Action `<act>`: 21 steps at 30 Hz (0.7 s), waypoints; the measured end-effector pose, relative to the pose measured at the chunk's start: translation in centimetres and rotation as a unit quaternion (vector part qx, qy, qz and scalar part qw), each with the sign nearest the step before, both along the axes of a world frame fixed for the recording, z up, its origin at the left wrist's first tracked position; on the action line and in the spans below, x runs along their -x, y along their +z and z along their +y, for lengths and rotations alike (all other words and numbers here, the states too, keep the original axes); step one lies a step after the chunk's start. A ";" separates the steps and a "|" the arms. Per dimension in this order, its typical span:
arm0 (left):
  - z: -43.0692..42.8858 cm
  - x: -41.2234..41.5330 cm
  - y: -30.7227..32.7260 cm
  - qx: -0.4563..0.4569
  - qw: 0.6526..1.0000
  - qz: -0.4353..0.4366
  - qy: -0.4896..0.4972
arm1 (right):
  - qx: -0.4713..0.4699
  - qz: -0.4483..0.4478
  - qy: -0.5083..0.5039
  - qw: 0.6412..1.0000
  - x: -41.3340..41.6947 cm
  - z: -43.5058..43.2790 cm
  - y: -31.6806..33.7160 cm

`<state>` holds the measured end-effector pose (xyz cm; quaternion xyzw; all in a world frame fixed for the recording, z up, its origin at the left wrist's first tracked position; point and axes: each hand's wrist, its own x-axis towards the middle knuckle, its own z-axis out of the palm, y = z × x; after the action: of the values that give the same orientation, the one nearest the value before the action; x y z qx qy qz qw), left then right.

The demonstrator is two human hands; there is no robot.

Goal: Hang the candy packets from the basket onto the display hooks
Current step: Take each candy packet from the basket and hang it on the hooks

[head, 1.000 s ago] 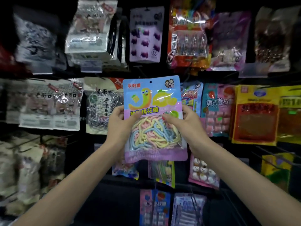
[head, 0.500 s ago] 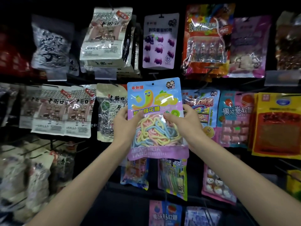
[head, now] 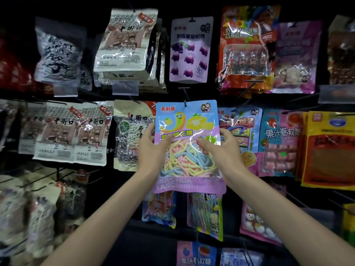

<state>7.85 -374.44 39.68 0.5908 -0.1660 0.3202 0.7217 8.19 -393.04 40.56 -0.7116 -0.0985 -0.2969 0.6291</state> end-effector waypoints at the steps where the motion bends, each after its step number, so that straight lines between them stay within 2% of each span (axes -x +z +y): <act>1: -0.1 -0.3 0.1 -0.016 0.999 -0.012 0.025 | 0.006 -0.002 -0.006 1.000 -0.1 0.0 0.1; 3: -0.3 -1.1 0.2 -0.077 0.992 -0.029 0.095 | 0.014 -0.006 -0.023 1.000 -0.4 -0.1 0.2; 5: -0.8 -2.0 0.4 -0.167 0.970 -0.002 0.177 | 0.036 -0.015 -0.045 0.998 -0.6 -0.1 0.4; 9: -2.0 -3.7 1.4 -0.286 0.927 0.062 0.235 | 0.118 -0.057 -0.115 0.985 -1.6 0.0 0.8; 13: -2.9 -6.3 2.0 -0.330 0.907 0.094 0.245 | 0.234 -0.038 -0.177 0.955 -4.1 -0.1 1.2; 21: -3.3 -10.7 2.9 -0.351 0.908 0.123 0.191 | 0.333 0.035 -0.209 0.919 -9.0 -0.2 2.2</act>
<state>18.58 -377.76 42.60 0.8611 -0.0613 0.2980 0.4074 17.18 -393.19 42.71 -0.8944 -0.0185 -0.3467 0.2821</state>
